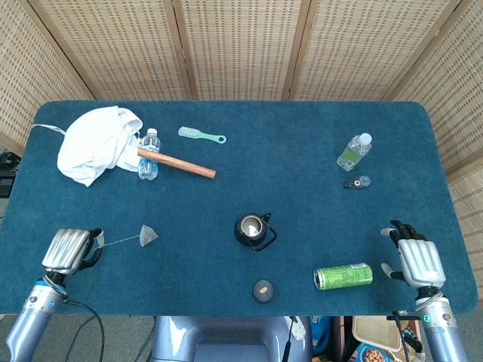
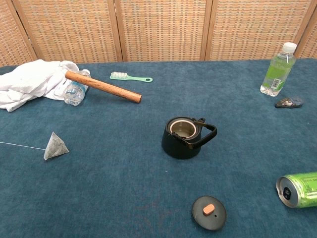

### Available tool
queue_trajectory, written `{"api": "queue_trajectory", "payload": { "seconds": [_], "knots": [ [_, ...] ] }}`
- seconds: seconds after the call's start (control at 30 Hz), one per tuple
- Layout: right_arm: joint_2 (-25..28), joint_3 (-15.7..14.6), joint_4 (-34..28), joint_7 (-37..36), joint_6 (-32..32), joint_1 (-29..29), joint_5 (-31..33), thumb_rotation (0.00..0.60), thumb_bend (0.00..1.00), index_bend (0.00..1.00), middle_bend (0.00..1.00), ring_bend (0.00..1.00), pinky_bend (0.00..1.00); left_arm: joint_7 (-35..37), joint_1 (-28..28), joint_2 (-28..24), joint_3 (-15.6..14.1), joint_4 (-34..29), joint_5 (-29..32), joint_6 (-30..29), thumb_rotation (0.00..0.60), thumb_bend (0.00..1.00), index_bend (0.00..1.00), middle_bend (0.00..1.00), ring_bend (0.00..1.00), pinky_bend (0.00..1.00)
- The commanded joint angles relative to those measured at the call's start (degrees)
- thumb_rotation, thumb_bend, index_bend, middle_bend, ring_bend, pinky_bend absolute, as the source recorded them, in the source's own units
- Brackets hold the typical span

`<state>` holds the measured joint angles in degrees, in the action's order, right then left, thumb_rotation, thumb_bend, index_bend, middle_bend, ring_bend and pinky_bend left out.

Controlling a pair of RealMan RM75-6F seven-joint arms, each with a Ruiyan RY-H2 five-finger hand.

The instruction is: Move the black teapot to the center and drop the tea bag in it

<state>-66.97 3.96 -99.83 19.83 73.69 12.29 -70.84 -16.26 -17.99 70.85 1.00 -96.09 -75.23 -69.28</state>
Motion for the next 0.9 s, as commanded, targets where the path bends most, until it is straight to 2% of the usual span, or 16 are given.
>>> {"api": "queue_trajectory", "payload": {
  "seconds": [0.03,0.27,0.4,0.9],
  "knots": [
    [-0.09,0.07,-0.16,0.09,0.14,0.06,-0.18,0.600,0.38,0.31,0.22,0.20,0.37,1.11,-0.54,-1.19,0.67,-0.91,-2.05,-0.85,0.600,0.47,0.60,0.90,0.81,0.67],
    [-0.61,0.26,-0.18,-0.09,1.07,-0.07,-0.92,0.600,0.38,0.31,0.22,0.20,0.37,2.63,-2.30,-3.19,2.20,-2.40,-6.33,-1.85,0.600,0.47,0.60,0.90,0.81,0.67],
    [-1.40,0.55,0.43,-1.00,2.65,-0.43,-2.24,0.600,0.38,0.31,0.22,0.20,0.36,3.96,-4.10,-3.97,4.28,-3.52,-8.76,-2.67,0.600,0.47,0.61,0.90,0.81,0.67],
    [-3.75,0.92,2.58,-2.84,5.90,-1.04,-6.18,0.600,0.38,0.31,0.22,0.19,0.34,7.22,-10.00,-5.38,8.59,-6.66,-11.36,-0.13,0.600,0.47,0.61,0.90,0.81,0.67]
  ]
}}
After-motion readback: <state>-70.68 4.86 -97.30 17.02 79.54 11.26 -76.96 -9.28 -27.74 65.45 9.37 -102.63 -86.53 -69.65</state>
